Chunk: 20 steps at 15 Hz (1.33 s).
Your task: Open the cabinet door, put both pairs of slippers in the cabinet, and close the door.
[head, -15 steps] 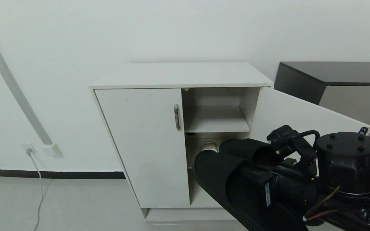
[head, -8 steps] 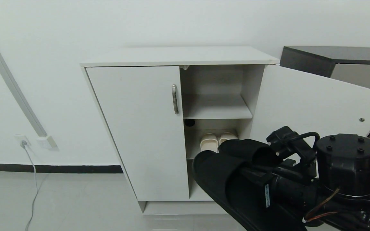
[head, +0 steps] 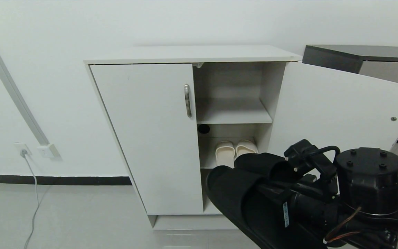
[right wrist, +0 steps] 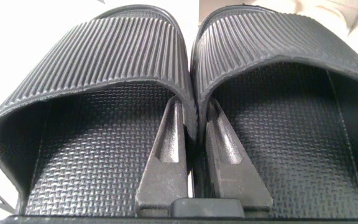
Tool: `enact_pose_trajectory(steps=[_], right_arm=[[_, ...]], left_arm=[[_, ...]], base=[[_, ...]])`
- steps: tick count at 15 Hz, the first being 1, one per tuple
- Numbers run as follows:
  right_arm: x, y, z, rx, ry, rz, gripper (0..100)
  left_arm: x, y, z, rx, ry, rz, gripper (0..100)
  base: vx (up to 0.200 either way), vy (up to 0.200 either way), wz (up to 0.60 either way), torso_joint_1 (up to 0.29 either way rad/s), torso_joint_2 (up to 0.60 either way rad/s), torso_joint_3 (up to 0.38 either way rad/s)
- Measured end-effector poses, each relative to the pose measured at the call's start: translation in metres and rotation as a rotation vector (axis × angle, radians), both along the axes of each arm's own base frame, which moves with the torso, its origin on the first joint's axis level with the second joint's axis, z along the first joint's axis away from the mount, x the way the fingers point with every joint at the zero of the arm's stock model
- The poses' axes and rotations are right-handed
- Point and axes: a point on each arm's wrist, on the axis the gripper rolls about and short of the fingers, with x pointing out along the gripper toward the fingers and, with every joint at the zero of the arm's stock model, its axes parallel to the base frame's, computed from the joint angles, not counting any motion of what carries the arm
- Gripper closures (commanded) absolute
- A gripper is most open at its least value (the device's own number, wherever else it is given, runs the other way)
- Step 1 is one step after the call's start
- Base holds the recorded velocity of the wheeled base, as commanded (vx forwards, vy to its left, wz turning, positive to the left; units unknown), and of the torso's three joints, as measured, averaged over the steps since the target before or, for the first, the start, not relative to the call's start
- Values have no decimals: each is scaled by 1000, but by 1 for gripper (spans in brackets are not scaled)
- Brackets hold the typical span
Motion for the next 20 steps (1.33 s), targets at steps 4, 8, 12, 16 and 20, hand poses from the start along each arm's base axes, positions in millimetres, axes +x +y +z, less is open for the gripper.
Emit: enact_pose_trajectory(steps=[4,8,12,16,20], right_arm=[[1,2,-2,-1,0,3,100],[1,4,-4,2,-3,6,100],[6,12,-8,-8,-33,-39,100],[30,51,-13,-1,-70,-271,100],[70,99,-26,-20,-106,-541,100]], left_arm=[[0,0,0,0,-1,0,100],[0,0,0,0,1,1,100],[0,0,0,1,0,0,100],[0,0,0,1,0,0,100],[0,0,0,1,0,0,100]], base=[[0,0,0,-3,38,46],[0,0,0,1,90,49],[0,0,0,0,0,0],[0,0,0,0,0,0],[0,0,0,0,0,0]])
